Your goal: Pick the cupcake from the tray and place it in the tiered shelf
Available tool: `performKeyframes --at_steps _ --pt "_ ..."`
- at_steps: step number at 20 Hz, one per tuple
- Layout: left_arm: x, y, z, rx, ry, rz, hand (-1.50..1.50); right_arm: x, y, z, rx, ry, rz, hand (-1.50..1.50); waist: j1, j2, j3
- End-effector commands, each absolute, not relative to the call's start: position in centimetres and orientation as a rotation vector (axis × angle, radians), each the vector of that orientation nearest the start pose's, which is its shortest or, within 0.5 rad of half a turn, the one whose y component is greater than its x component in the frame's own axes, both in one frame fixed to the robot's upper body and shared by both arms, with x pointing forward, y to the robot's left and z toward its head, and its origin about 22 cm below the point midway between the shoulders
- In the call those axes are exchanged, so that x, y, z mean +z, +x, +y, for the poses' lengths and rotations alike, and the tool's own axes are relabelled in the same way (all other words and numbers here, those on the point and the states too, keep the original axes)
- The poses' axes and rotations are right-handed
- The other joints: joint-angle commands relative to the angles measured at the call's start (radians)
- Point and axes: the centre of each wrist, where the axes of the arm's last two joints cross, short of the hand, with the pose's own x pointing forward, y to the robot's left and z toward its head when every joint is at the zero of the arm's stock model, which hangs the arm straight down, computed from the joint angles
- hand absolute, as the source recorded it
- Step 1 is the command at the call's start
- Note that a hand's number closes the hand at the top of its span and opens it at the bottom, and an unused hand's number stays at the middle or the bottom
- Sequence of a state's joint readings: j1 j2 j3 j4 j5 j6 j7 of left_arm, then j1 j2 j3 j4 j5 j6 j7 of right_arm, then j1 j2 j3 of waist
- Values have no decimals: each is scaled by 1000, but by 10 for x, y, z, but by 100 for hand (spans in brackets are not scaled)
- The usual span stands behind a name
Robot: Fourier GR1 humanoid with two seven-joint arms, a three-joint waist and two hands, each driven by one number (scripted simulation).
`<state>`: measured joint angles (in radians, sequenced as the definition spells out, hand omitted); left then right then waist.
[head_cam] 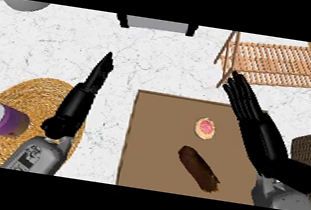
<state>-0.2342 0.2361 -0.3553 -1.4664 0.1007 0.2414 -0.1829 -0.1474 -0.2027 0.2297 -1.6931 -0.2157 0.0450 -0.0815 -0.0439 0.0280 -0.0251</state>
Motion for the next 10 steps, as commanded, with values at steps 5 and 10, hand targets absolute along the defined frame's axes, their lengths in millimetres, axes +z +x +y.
performKeyframes --at_steps 5,10 --pt "31 282 244 -60 213 -1705 0 73 298 -218 11 -124 -1750 150 82 -26 23" --pt "30 266 265 15 236 -1611 0 54 290 -220 -410 -293 -1646 -150 65 -32 26"
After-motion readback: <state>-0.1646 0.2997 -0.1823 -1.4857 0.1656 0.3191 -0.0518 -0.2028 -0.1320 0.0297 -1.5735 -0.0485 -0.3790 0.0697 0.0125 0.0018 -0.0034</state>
